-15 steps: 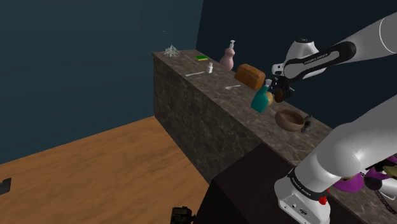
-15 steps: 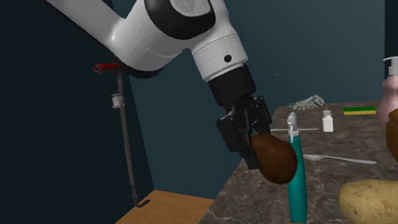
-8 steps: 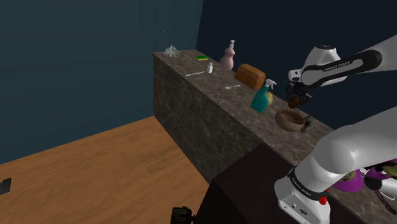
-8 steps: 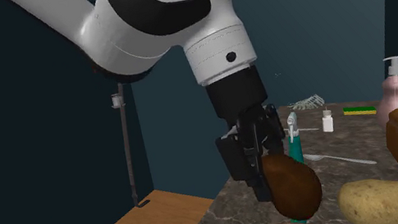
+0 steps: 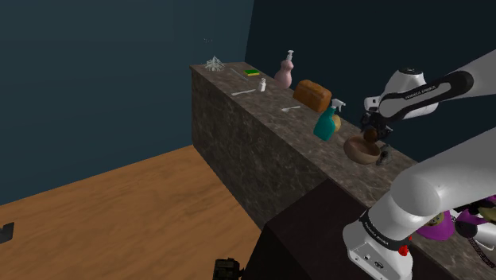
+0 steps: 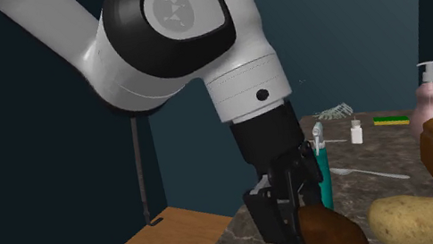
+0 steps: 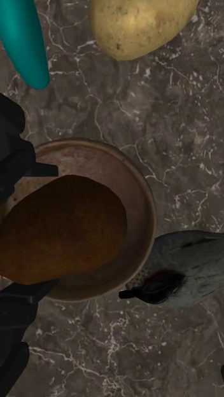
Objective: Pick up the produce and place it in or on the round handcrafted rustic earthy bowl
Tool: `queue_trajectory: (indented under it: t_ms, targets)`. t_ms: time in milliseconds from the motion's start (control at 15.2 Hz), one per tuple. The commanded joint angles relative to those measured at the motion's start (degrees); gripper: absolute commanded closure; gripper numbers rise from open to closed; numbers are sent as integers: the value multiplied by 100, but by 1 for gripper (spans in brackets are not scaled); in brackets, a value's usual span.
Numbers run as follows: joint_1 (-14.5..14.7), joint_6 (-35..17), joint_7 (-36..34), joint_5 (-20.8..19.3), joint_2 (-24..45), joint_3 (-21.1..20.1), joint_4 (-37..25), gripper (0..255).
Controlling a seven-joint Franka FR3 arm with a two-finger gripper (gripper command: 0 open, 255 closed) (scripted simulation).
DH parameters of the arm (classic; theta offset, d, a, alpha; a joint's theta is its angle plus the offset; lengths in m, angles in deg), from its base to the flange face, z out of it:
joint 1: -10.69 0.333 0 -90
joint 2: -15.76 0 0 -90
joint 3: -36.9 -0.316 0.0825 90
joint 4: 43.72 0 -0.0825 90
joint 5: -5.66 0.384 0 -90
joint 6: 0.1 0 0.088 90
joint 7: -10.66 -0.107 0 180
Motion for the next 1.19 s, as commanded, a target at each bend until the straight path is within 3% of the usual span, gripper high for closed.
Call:
queue_trajectory:
  t_ms: [0,330,858,924,1122]
  targets:
    - [14,-228,-19,-17,170,80,57,255]
    - [107,-786,-34,57,664,261,142,255]
    - [106,-786,-33,57,665,259,142,255]
    - [106,-786,-33,57,665,259,142,0]
    - [106,-786,-33,57,665,260,142,0]
